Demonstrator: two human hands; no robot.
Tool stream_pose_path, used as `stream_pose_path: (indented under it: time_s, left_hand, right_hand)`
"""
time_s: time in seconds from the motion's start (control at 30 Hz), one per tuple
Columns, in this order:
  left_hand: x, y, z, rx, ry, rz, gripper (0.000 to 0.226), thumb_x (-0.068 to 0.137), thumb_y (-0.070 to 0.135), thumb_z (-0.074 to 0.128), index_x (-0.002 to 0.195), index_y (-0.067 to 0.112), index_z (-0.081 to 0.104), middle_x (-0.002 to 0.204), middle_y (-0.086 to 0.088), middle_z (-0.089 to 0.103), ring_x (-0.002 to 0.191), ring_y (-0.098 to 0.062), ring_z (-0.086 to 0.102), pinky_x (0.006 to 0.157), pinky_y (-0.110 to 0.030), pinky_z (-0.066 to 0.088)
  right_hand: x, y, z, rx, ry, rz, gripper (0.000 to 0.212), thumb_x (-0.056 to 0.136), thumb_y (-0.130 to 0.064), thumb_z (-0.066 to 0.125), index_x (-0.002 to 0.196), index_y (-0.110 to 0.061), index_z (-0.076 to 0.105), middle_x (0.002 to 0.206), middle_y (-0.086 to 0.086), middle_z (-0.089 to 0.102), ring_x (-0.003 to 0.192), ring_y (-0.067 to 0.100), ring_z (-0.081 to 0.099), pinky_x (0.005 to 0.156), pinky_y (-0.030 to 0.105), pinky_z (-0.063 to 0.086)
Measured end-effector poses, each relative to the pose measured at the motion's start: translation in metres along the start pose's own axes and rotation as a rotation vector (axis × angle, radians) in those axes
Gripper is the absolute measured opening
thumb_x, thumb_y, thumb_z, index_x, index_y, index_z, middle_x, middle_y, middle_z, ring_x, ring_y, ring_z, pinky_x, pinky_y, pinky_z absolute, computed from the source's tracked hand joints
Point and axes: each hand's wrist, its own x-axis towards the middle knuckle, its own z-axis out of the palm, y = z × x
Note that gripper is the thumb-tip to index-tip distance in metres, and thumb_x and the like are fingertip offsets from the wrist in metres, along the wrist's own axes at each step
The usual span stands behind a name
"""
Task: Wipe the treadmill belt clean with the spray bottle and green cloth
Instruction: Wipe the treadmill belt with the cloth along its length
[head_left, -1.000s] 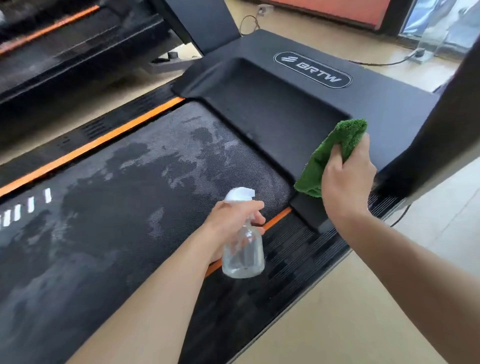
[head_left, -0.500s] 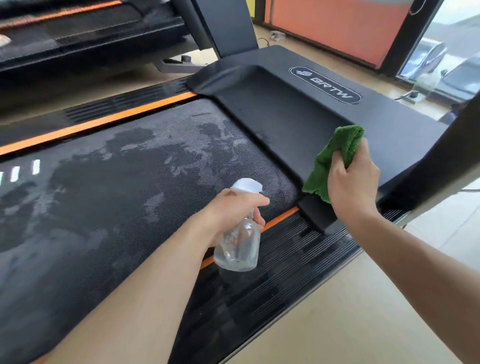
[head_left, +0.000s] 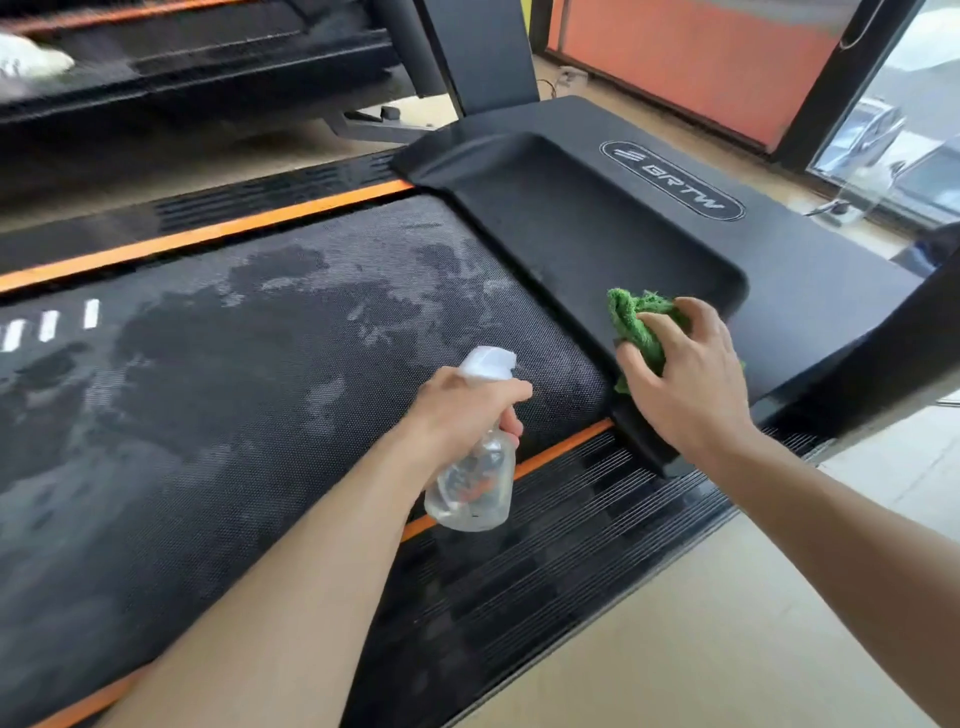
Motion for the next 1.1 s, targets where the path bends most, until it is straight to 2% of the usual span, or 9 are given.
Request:
stream_pose_path:
  time_s: [0.13, 0.27, 0.37, 0.47, 0.6, 0.7, 0.83, 1.0, 1.1]
  left_hand:
    - [0.006, 0.001, -0.002, -0.09, 0.067, 0.106, 0.034, 0.09, 0.045, 0.079, 0.106, 0.015, 0.077, 0.102, -0.002, 0.083, 0.089, -0.014, 0.08, 0.095, -0.041, 0.061]
    - [0.012, -0.014, -0.007, -0.126, 0.195, 0.225, 0.033, 0.085, 0.049, 0.078, 0.094, 0.018, 0.072, 0.09, -0.007, 0.078, 0.091, -0.023, 0.076, 0.09, -0.042, 0.059]
    - [0.012, -0.022, -0.008, -0.163, 0.183, 0.245, 0.018, 0.092, 0.037, 0.075, 0.093, 0.02, 0.071, 0.088, -0.007, 0.078, 0.09, -0.02, 0.075, 0.084, -0.036, 0.056]
    - [0.012, -0.031, -0.006, -0.166, 0.169, 0.294, 0.02, 0.09, 0.04, 0.075, 0.104, 0.027, 0.071, 0.081, 0.0, 0.079, 0.078, -0.004, 0.074, 0.079, -0.029, 0.051]
    - [0.015, -0.039, -0.004, -0.215, 0.24, 0.354, 0.017, 0.086, 0.038, 0.068, 0.099, 0.028, 0.071, 0.076, -0.003, 0.077, 0.079, -0.007, 0.073, 0.081, -0.025, 0.053]
    - [0.016, -0.043, -0.007, -0.264, 0.251, 0.4, 0.008, 0.095, 0.019, 0.07, 0.102, 0.017, 0.071, 0.08, -0.01, 0.076, 0.076, -0.002, 0.07, 0.073, -0.009, 0.048]
    - [0.015, -0.045, -0.007, -0.264, 0.278, 0.42, 0.006, 0.097, 0.011, 0.068, 0.103, 0.011, 0.071, 0.083, -0.011, 0.075, 0.074, 0.001, 0.069, 0.072, -0.006, 0.047]
    - [0.018, -0.045, -0.007, -0.291, 0.317, 0.41, 0.006, 0.098, 0.011, 0.068, 0.104, 0.011, 0.07, 0.074, -0.002, 0.074, 0.073, -0.001, 0.069, 0.073, -0.005, 0.045]
    - [0.014, -0.045, -0.006, -0.274, 0.332, 0.421, 0.009, 0.098, 0.01, 0.068, 0.105, 0.007, 0.071, 0.076, -0.006, 0.074, 0.072, 0.002, 0.068, 0.073, -0.003, 0.043]
  right_hand:
    - [0.009, -0.004, 0.014, -0.115, -0.047, -0.041, 0.037, 0.098, -0.047, 0.046, 0.114, -0.023, 0.07, 0.127, 0.009, 0.049, 0.116, 0.034, 0.047, 0.102, 0.041, 0.038]
    - [0.014, -0.023, 0.045, 0.005, -0.203, -0.104, 0.037, 0.097, -0.049, 0.048, 0.096, -0.018, 0.068, 0.108, 0.005, 0.044, 0.104, 0.03, 0.049, 0.09, 0.038, 0.046]
    - [0.008, -0.037, 0.066, -0.299, -0.358, -0.181, 0.057, 0.096, -0.065, 0.028, 0.112, -0.027, 0.066, 0.11, 0.005, 0.048, 0.109, 0.029, 0.046, 0.096, 0.042, 0.04]
    - [-0.006, -0.033, 0.065, -0.415, -0.31, -0.38, 0.049, 0.099, -0.054, 0.028, 0.117, -0.021, 0.059, 0.113, 0.003, 0.049, 0.105, 0.027, 0.047, 0.089, 0.04, 0.041]
    - [0.009, -0.015, 0.059, -0.361, -0.401, -0.645, 0.043, 0.093, -0.047, 0.032, 0.114, -0.015, 0.053, 0.103, 0.008, 0.052, 0.09, 0.031, 0.058, 0.075, 0.042, 0.046]
    - [0.035, -0.014, 0.068, -0.446, -0.342, -0.545, 0.039, 0.097, -0.043, 0.033, 0.119, -0.017, 0.05, 0.105, 0.013, 0.053, 0.091, 0.037, 0.059, 0.072, 0.043, 0.047]
    - [0.026, -0.035, 0.081, -0.43, -0.24, -0.23, 0.029, 0.102, -0.034, 0.04, 0.122, -0.016, 0.05, 0.111, 0.012, 0.057, 0.097, 0.037, 0.059, 0.072, 0.042, 0.045]
    - [-0.016, -0.052, 0.057, -0.352, -0.473, -0.586, 0.026, 0.1, -0.037, 0.039, 0.118, -0.021, 0.05, 0.11, 0.002, 0.062, 0.103, 0.029, 0.062, 0.078, 0.037, 0.045]
    - [0.014, -0.043, 0.06, -0.44, -0.451, -0.631, 0.028, 0.101, -0.041, 0.039, 0.12, -0.023, 0.05, 0.112, 0.002, 0.061, 0.106, 0.029, 0.061, 0.08, 0.037, 0.045]
